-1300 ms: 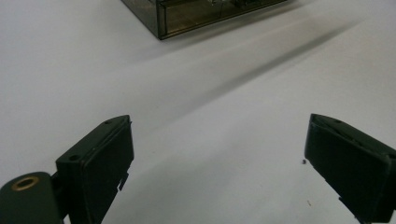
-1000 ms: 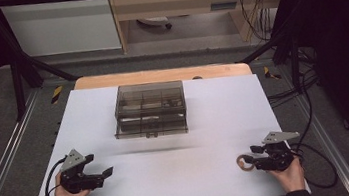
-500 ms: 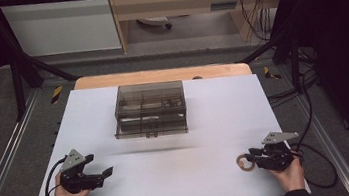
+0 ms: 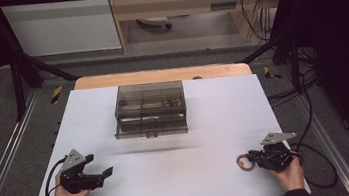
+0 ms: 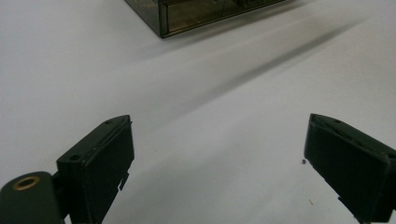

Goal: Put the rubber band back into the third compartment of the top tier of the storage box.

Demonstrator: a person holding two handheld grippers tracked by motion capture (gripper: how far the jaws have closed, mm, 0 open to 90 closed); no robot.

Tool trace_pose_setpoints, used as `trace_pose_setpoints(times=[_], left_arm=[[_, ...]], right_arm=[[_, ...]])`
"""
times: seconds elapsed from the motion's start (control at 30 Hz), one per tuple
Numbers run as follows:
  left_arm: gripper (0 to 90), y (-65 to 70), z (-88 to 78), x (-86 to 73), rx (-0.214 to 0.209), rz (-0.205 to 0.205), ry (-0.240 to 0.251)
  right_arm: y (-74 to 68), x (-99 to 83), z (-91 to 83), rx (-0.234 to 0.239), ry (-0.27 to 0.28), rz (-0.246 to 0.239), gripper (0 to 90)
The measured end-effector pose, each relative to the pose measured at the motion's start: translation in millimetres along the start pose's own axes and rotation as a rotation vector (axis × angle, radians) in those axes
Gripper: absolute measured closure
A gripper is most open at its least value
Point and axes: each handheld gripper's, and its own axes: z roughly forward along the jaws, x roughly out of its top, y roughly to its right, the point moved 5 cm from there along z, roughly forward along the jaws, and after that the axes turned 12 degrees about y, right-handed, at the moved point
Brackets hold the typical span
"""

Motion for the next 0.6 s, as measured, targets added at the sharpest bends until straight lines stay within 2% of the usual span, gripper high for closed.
trace_pose_setpoints(times=[0.6], left_arm=[[8.1, 0.0, 0.0, -0.1, 0.002, 0.0, -0.001]], right_arm=[[-1.1, 0.9, -0.7, -0.001, -0.005, 0.016, 83.3]])
